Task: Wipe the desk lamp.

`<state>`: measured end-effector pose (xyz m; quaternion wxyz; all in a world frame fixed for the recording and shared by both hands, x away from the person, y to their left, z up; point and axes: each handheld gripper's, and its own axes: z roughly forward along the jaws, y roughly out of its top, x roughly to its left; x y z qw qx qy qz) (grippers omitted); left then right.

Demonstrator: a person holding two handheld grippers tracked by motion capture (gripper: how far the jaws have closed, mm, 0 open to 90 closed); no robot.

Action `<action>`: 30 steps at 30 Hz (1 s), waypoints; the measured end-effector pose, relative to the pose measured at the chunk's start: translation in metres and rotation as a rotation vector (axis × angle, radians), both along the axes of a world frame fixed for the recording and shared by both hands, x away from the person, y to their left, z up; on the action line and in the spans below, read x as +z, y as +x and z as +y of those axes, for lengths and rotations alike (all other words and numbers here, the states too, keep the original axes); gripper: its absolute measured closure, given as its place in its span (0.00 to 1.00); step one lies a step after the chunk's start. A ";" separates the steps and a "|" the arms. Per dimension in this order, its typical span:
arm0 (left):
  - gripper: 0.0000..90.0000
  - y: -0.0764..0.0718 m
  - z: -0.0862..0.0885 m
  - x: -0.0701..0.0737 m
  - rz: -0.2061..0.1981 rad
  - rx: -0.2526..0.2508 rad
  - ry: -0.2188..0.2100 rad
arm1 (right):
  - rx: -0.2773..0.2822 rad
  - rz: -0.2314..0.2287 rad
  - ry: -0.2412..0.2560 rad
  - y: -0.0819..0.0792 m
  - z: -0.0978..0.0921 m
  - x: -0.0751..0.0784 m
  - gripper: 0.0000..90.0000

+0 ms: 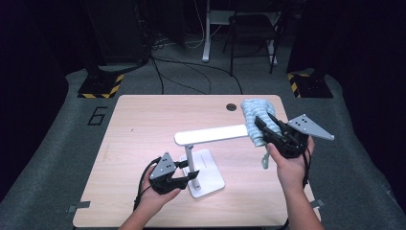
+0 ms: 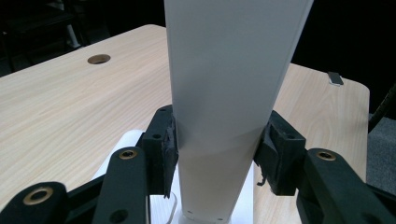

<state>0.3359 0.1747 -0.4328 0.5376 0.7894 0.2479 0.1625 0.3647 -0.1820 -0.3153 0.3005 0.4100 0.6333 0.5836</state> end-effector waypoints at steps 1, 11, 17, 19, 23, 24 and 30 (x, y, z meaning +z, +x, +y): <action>0.59 0.000 0.000 0.000 0.000 0.000 0.000 | 0.000 0.000 0.000 0.000 0.000 0.000 0.66; 0.59 0.000 0.001 0.000 0.006 -0.005 0.003 | -0.024 0.026 0.041 0.004 -0.016 -0.005 0.66; 0.59 0.001 0.001 0.000 0.008 -0.002 -0.003 | -0.012 0.014 0.051 -0.001 -0.007 -0.003 0.65; 0.59 0.001 0.001 0.000 0.008 0.000 -0.003 | 0.010 0.008 0.043 -0.003 0.002 -0.001 0.65; 0.58 0.000 0.001 -0.001 0.009 0.004 -0.006 | 0.063 0.001 0.036 -0.007 0.024 0.004 0.66; 0.58 0.001 0.001 -0.001 0.009 0.003 -0.005 | 0.080 -0.008 0.029 -0.009 0.036 0.006 0.66; 0.58 0.001 0.001 -0.001 0.011 0.002 -0.004 | 0.159 -0.023 0.026 -0.014 0.067 0.014 0.66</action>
